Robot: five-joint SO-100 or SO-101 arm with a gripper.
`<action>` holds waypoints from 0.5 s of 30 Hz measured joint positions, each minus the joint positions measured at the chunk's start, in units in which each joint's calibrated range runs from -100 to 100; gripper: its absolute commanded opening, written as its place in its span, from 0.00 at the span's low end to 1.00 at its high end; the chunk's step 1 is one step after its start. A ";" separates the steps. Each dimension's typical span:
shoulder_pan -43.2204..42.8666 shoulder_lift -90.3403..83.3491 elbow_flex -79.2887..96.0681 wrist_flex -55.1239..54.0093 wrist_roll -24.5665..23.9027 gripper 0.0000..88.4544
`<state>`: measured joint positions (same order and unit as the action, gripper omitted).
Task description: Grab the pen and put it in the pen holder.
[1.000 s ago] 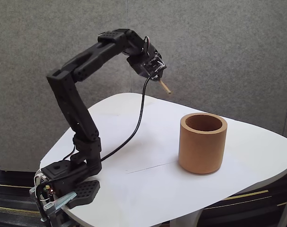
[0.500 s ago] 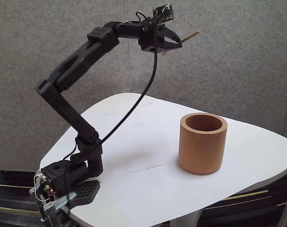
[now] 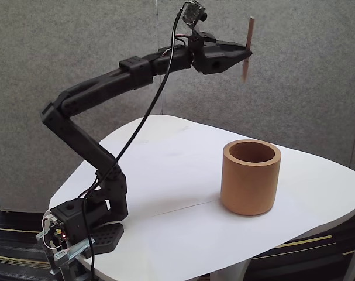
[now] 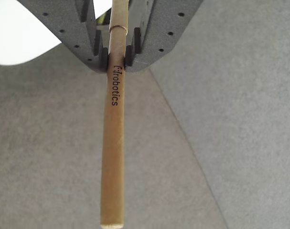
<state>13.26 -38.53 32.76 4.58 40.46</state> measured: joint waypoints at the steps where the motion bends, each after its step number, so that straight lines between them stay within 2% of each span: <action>1: 0.51 0.00 0.81 -1.19 0.73 0.00; 9: 5.88 0.00 7.49 -7.80 5.91 0.00; 15: 6.10 -0.17 14.53 -12.71 6.89 0.00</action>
<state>19.35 -38.70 47.29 -8.14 47.35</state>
